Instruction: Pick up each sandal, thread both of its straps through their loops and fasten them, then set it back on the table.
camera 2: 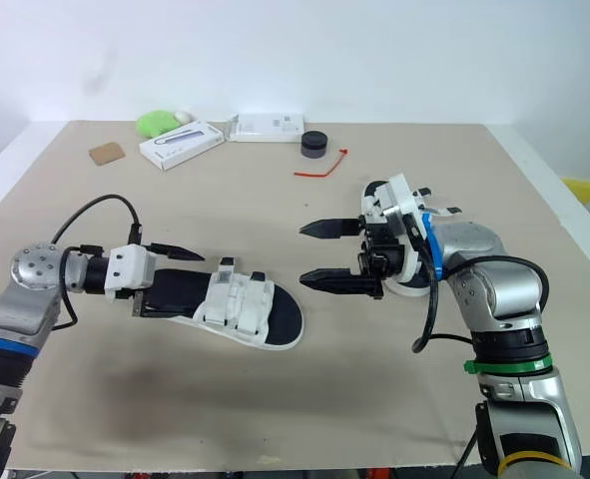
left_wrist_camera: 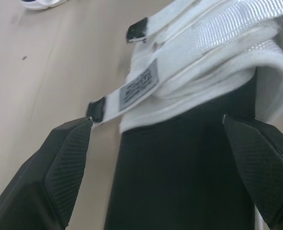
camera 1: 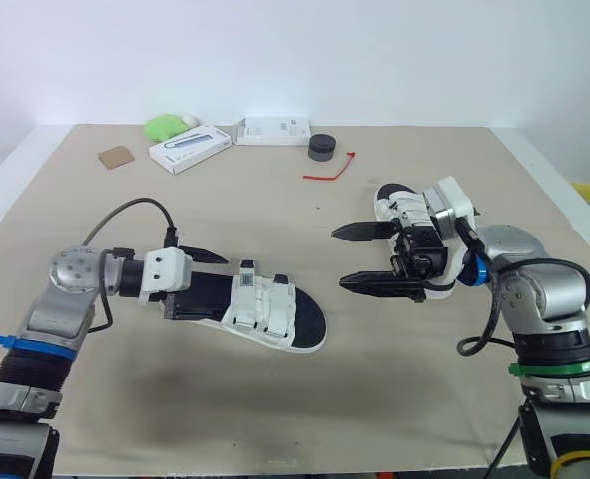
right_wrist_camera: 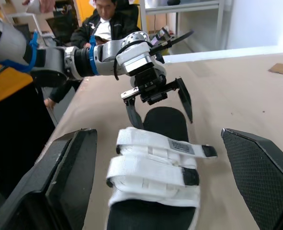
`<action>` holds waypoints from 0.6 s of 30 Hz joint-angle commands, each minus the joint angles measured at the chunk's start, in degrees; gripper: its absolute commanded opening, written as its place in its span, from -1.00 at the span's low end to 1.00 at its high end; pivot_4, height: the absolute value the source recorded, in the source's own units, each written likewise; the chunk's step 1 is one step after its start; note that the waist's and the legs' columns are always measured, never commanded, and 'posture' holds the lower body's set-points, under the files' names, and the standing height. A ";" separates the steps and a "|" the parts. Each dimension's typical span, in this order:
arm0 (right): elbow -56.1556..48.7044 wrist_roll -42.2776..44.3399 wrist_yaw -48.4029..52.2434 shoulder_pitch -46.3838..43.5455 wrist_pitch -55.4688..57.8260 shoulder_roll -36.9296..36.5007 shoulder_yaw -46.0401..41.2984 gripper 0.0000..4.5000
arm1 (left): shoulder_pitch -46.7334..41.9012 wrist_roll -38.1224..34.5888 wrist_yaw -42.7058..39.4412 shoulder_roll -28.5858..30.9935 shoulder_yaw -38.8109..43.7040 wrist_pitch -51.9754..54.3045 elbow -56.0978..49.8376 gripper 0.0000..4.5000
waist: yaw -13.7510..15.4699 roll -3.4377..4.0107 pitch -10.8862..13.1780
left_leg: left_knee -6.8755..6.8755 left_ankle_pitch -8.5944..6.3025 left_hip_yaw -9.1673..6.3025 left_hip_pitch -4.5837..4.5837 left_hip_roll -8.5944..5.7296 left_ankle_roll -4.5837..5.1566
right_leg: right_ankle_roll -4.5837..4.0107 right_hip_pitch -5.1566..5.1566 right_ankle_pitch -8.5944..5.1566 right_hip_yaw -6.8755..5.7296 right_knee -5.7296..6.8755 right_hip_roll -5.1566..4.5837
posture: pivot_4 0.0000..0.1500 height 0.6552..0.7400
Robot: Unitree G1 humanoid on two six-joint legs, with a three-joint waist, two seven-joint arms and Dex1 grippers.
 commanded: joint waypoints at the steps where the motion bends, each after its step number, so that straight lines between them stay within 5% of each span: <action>1: -2.54 -0.18 -0.53 0.53 -2.75 -0.93 -1.99 0.98 | -2.12 0.08 0.18 -1.40 -0.77 -1.12 -0.66 1.00 | -0.01 0.00 0.00 | 0.00 0.00 -0.01 0.00 0.00 0.00 | 0.00 0.00 0.00 0.01 0.00 0.01 | 1.00 1.00; 11: -3.91 -2.86 -1.07 8.62 -7.76 -3.98 -2.60 0.98 | -4.22 -0.35 0.97 -6.68 -3.19 1.81 0.34 1.00 | 0.12 0.00 0.00 | 0.01 0.00 -0.02 -0.02 -0.06 0.01 | 0.05 0.01 -0.01 0.02 0.00 -0.04 | 1.00 1.00; 14: -4.58 -2.99 -1.69 10.04 -8.63 -4.49 -2.81 1.00 | -4.74 -0.71 1.32 -7.83 -2.89 4.14 0.79 0.65 | 0.10 0.00 0.00 | 0.04 0.00 -0.01 -0.02 -0.09 0.01 | 0.09 0.01 -0.01 0.05 0.01 -0.06 | 1.00 1.00; 18: -5.28 -2.77 -2.43 10.70 -8.87 -4.67 -2.98 1.00 | -4.61 0.78 1.82 -8.45 -2.96 3.57 2.00 -0.17 | 0.00 0.00 0.00 | 0.09 0.00 0.02 0.01 -0.05 0.01 | 0.14 0.01 0.01 0.10 0.02 0.00 | 1.00 1.00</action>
